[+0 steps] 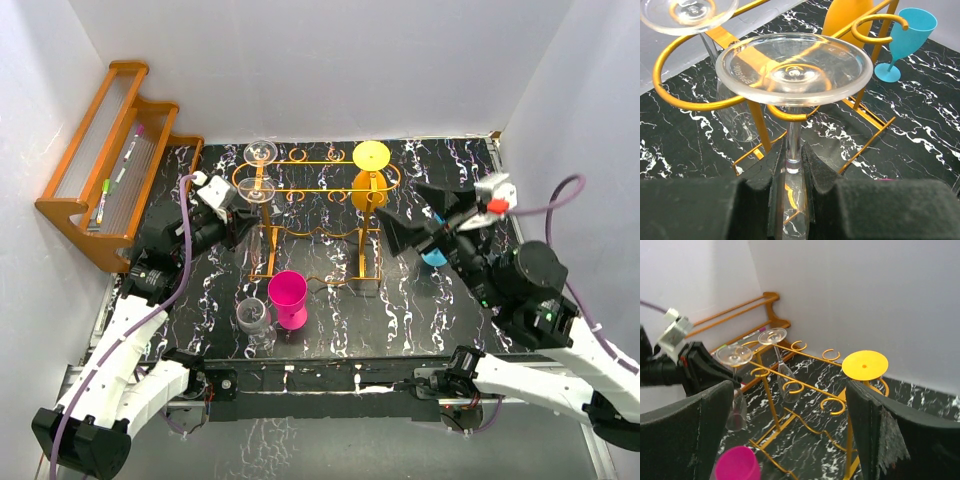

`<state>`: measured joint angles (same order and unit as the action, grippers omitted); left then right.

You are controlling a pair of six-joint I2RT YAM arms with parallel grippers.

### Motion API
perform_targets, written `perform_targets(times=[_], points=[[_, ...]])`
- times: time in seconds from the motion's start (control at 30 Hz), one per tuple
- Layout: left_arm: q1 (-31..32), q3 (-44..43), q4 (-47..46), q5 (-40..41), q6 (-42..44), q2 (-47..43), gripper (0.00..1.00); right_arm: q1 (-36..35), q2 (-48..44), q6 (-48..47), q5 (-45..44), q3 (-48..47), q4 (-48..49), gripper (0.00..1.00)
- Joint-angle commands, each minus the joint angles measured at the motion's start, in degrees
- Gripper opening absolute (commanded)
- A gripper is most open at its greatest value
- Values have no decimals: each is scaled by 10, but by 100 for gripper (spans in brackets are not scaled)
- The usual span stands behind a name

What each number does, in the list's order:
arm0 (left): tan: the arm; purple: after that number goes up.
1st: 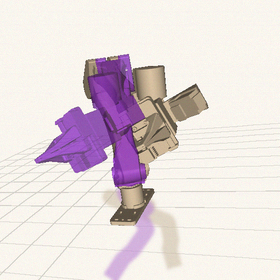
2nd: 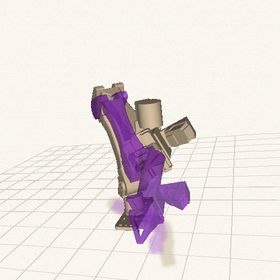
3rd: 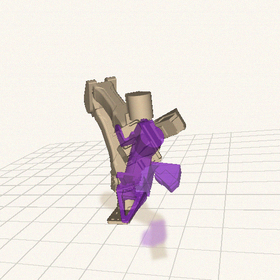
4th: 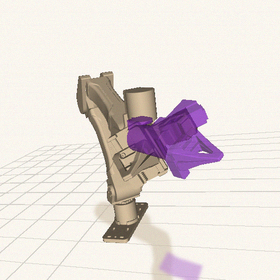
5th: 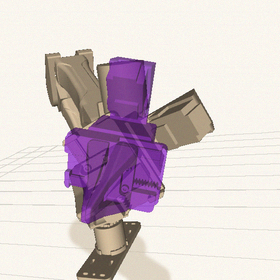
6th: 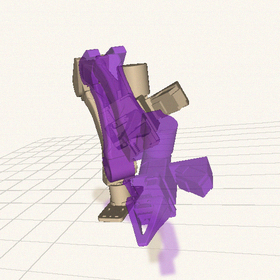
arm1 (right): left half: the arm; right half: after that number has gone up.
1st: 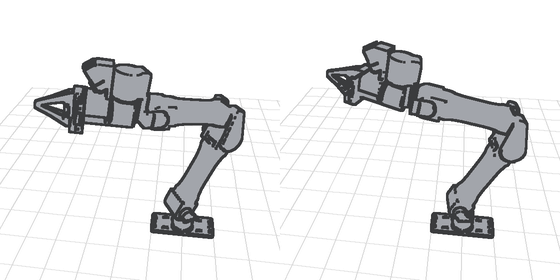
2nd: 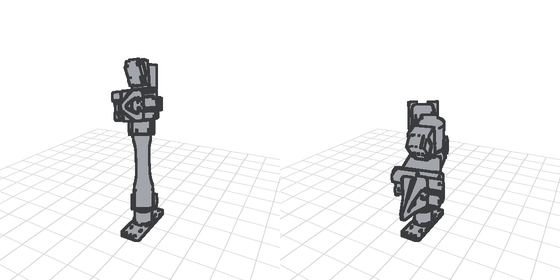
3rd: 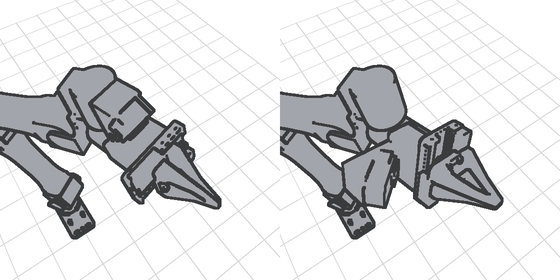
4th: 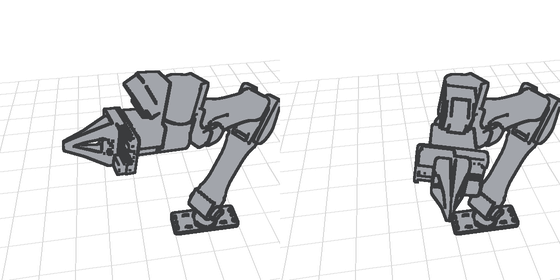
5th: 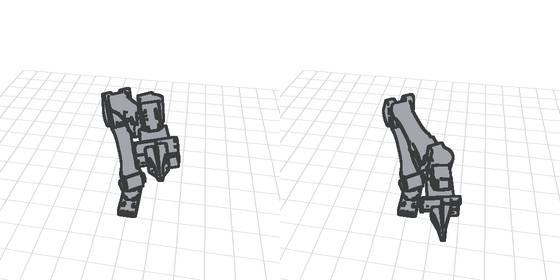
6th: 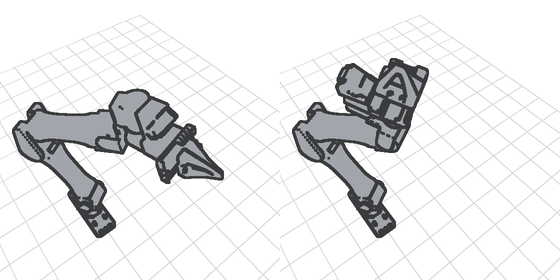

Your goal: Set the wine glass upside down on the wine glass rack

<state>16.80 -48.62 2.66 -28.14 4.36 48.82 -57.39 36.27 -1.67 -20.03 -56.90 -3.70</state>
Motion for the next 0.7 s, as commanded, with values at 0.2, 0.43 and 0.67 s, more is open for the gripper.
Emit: perform_targets(times=[0.2, 0.43, 0.67], points=[[-4, 8, -31, 48, 3, -4, 10, -2, 38, 258, -205, -117, -242, 98], [-4, 16, -29, 52, 12, -1, 19, -3, -49, 278, -199, -76, -218, 98], [-5, 37, -43, 54, 9, -2, 42, -3, -49, 302, -216, -89, -272, 98]])
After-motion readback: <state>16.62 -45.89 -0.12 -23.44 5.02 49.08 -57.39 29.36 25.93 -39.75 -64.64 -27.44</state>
